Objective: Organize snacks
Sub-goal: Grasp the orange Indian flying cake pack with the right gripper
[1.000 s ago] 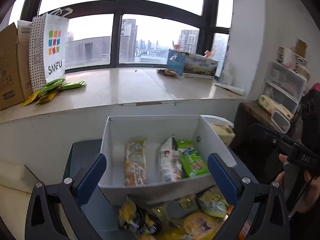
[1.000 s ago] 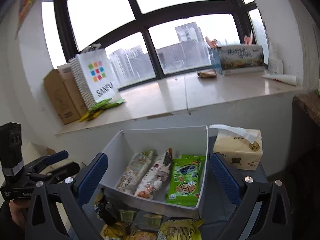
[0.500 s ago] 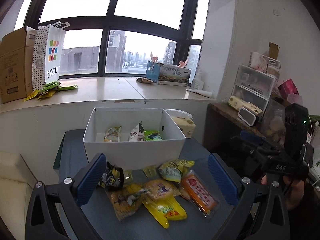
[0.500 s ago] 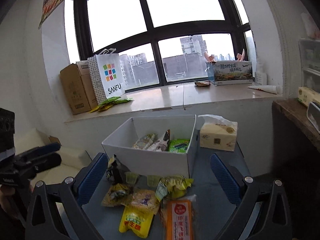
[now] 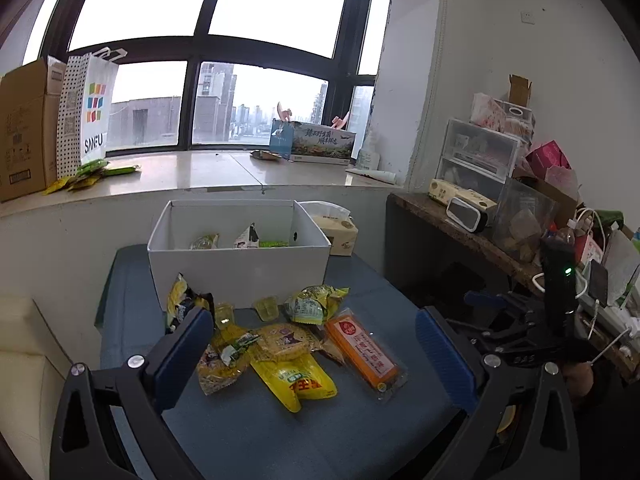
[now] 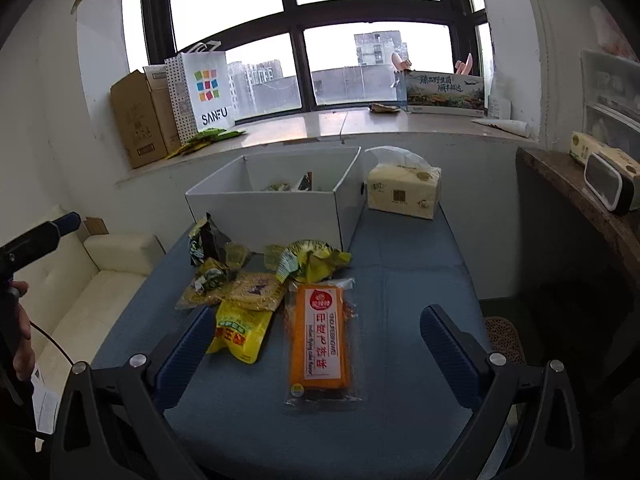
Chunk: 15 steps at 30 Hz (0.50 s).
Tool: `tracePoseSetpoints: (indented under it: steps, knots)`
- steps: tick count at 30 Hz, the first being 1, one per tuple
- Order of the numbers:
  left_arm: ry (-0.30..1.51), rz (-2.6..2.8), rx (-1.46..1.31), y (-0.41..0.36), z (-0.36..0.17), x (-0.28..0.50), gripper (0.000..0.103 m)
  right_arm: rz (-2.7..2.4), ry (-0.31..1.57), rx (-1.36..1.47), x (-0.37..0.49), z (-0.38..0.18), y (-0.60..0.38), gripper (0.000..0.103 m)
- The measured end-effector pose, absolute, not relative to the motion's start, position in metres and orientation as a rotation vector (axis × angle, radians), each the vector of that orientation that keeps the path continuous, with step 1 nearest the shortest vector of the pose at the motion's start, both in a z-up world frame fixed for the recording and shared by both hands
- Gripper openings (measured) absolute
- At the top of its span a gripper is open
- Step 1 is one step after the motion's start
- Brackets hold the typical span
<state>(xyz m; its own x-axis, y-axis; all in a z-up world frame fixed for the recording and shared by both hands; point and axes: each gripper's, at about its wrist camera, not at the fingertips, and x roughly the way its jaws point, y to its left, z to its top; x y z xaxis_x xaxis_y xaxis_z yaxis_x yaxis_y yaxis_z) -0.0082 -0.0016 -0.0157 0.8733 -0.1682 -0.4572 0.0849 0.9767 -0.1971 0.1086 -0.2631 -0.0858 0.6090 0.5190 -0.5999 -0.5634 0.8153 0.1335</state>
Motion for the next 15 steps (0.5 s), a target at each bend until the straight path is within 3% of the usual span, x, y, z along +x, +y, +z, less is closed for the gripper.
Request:
tracePoseSetpoints:
  steps: [15]
  knots:
    - [0.539, -0.127, -0.17, -0.003, -0.029, -0.013, 0.103, 0.638, 0.927, -0.138, 0.157, -0.163, -0.221, 0.103]
